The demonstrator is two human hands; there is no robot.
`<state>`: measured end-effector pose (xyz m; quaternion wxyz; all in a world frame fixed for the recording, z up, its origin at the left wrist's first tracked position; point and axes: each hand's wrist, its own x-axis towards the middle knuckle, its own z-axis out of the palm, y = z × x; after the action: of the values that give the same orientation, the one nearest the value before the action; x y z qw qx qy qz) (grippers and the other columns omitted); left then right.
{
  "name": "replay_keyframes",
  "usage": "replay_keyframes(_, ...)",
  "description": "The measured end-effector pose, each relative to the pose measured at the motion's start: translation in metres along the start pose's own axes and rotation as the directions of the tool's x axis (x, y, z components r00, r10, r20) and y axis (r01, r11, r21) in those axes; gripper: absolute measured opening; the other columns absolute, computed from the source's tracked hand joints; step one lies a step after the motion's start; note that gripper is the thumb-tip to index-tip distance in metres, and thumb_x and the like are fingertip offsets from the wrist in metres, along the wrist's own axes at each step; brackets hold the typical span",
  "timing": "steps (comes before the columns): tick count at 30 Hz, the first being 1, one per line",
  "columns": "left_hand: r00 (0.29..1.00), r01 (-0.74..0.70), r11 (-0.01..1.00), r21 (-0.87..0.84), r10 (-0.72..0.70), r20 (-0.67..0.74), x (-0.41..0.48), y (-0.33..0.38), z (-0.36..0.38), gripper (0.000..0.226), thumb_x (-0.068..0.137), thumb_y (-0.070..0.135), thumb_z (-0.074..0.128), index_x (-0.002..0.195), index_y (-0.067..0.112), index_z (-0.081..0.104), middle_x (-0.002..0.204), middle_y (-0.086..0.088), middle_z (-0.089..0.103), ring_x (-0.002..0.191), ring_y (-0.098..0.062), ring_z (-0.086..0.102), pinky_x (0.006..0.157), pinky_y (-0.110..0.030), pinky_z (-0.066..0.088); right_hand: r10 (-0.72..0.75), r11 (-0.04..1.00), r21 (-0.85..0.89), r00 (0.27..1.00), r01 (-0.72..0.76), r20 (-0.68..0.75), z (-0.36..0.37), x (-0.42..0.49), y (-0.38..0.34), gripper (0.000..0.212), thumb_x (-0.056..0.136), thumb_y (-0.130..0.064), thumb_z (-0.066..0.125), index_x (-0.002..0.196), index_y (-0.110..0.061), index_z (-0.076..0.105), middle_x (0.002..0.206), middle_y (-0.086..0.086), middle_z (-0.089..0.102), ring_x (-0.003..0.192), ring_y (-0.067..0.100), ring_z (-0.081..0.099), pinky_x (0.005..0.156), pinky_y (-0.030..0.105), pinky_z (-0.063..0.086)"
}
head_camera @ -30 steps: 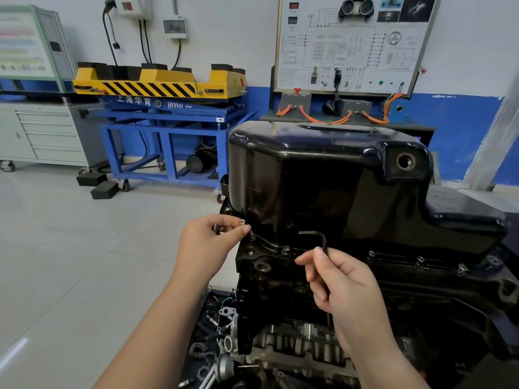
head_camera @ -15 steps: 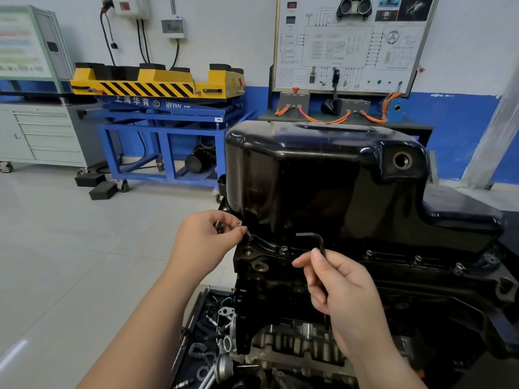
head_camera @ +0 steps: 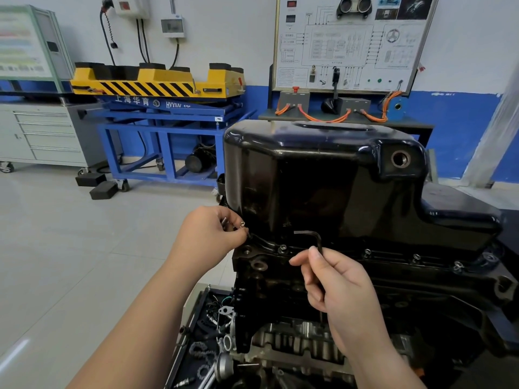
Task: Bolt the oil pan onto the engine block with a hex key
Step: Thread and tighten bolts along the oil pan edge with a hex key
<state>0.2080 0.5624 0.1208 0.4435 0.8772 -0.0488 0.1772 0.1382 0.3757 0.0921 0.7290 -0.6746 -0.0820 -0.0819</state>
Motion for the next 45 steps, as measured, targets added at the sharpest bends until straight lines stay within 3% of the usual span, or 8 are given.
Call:
replay_keyframes(8,1.000,0.002,0.999,-0.041,-0.002,0.005,-0.002,0.000,0.002,0.017,0.073,0.017,0.075,0.063,0.023,0.063,0.053,0.004,0.054,0.043,-0.001,0.042,0.041,-0.008,0.033,-0.029,0.997,-0.074,1.000,0.028,-0.010,0.001,-0.001,-0.002,0.034,0.096,-0.023,0.046,0.076,-0.022,0.074,0.062,-0.002,0.054,0.054,0.010,0.048,0.051,0.018,0.042)
replay_keyframes(11,1.000,-0.006,0.998,-0.066,0.005,-0.012,-0.004,-0.001,0.004,0.017,0.073,0.018,0.076,0.062,0.024,0.064,0.052,0.006,0.053,0.043,0.000,0.043,0.041,-0.008,0.033,-0.085,0.971,-0.221,0.996,0.087,0.018,0.003,-0.004,-0.009,0.033,0.088,-0.042,0.045,0.079,-0.031,0.074,0.065,-0.013,0.057,0.065,-0.002,0.055,0.068,0.011,0.045)
replay_keyframes(14,0.999,0.001,0.995,-0.105,-0.004,-0.033,-0.005,-0.003,0.006,0.019,0.073,0.018,0.076,0.061,0.026,0.063,0.046,0.011,0.050,0.041,0.001,0.042,0.041,-0.007,0.032,-0.164,0.931,-0.321,0.985,0.175,0.060,0.004,-0.006,-0.020,0.036,0.082,-0.050,0.040,0.083,-0.034,0.072,0.075,-0.019,0.058,0.064,-0.007,0.055,0.062,0.007,0.041)
replay_keyframes(18,0.999,-0.005,0.991,-0.130,-0.002,-0.053,-0.007,-0.006,0.009,0.022,0.074,0.018,0.076,0.060,0.028,0.063,0.040,0.015,0.048,0.041,0.000,0.042,0.041,-0.008,0.032,-0.288,0.889,-0.345,0.954,0.300,0.085,0.001,0.001,-0.036,0.026,0.092,-0.033,0.047,0.083,-0.030,0.070,0.068,-0.014,0.060,0.061,0.003,0.061,0.066,0.007,0.045)
replay_keyframes(22,0.999,-0.017,0.985,-0.173,0.008,-0.054,-0.008,-0.008,0.011,0.020,0.074,0.016,0.076,0.061,0.026,0.064,0.040,0.015,0.047,0.040,-0.001,0.041,0.041,-0.009,0.032,-0.381,0.876,-0.297,0.923,0.380,0.056,0.002,0.012,-0.052,0.020,0.092,-0.017,0.054,0.084,-0.026,0.070,0.077,-0.005,0.069,0.068,0.010,0.068,0.069,0.025,0.057)
replay_keyframes(27,0.998,-0.026,0.974,-0.224,0.013,-0.061,-0.009,-0.009,0.013,0.021,0.075,0.012,0.075,0.062,0.025,0.065,0.041,0.013,0.045,0.041,-0.002,0.040,0.043,-0.009,0.032,-0.511,0.819,-0.287,0.859,0.497,0.031,0.018,0.029,-0.067,0.014,0.089,-0.008,0.061,0.085,-0.019,0.068,0.075,-0.002,0.070,0.070,0.005,0.070,0.065,0.021,0.057)
replay_keyframes(38,0.994,-0.071,0.962,-0.265,0.047,-0.095,-0.012,-0.013,0.019,0.020,0.076,0.016,0.075,0.063,0.029,0.066,0.043,0.013,0.045,0.045,-0.002,0.041,0.046,-0.009,0.033,-0.534,0.655,-0.507,0.818,0.560,0.213,0.036,0.058,-0.070,0.005,0.089,-0.009,0.062,0.088,-0.013,0.065,0.071,-0.006,0.066,0.067,-0.002,0.067,0.060,0.028,0.056)
replay_keyframes(45,0.990,-0.100,0.960,-0.262,0.069,-0.123,-0.013,-0.013,0.021,0.023,0.076,0.017,0.074,0.064,0.034,0.065,0.044,0.014,0.047,0.047,-0.002,0.043,0.047,-0.010,0.035,-0.504,0.669,-0.508,0.833,0.543,0.226,0.037,0.057,-0.067,0.006,0.089,-0.008,0.063,0.086,-0.012,0.066,0.070,-0.006,0.066,0.069,-0.001,0.068,0.060,0.028,0.057)
